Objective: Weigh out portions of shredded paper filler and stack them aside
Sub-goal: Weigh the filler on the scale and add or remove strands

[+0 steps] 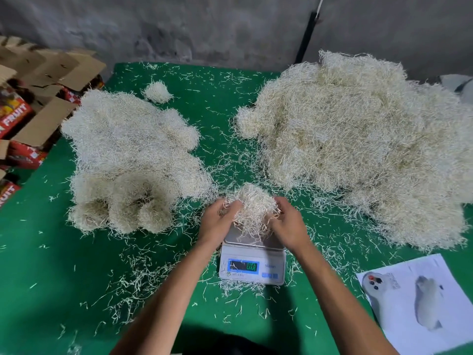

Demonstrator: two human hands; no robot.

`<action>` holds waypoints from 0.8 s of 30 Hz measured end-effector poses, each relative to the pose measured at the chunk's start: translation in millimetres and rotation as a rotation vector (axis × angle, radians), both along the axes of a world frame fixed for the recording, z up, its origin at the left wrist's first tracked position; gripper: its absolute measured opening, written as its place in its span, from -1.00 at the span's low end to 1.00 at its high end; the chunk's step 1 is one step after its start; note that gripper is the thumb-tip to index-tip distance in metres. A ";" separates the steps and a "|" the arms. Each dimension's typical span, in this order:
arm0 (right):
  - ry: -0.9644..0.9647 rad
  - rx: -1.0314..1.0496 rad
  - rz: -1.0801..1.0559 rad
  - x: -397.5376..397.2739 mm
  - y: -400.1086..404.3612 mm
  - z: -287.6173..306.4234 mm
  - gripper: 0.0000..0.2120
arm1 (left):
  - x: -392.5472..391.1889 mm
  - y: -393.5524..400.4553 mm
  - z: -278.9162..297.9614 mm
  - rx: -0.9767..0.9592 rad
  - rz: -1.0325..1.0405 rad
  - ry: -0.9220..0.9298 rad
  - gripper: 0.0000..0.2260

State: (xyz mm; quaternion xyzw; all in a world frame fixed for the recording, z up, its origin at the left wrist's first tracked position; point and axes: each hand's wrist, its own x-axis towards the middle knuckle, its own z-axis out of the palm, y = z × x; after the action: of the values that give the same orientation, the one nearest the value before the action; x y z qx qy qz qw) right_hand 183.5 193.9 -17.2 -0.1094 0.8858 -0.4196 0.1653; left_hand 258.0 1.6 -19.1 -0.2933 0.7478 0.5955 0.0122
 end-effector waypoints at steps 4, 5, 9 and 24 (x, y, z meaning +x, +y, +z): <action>-0.038 0.099 0.019 15.1 22.2 -17.5 -0.46 | 7.7 -11.3 -22.0 -0.130 -0.001 -0.007 -0.95; -0.030 0.045 -0.015 18.6 29.5 -19.5 -0.45 | 10.7 -14.1 -26.6 -0.167 0.011 -0.011 -0.96; -0.101 -0.244 -0.212 34.6 53.8 -21.5 -0.58 | 24.2 -23.6 -36.9 -0.245 0.030 0.013 -0.83; -0.188 -0.506 -0.630 109.0 86.3 -83.8 -0.63 | 109.8 -30.4 -74.4 0.461 -0.030 0.016 -0.46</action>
State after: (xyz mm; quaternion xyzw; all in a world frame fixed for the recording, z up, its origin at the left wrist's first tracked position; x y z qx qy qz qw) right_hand 292.5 280.1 -100.9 0.1688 0.7259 -0.6624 0.0769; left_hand 367.8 -28.9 -93.4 -0.2671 0.5964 0.7525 0.0817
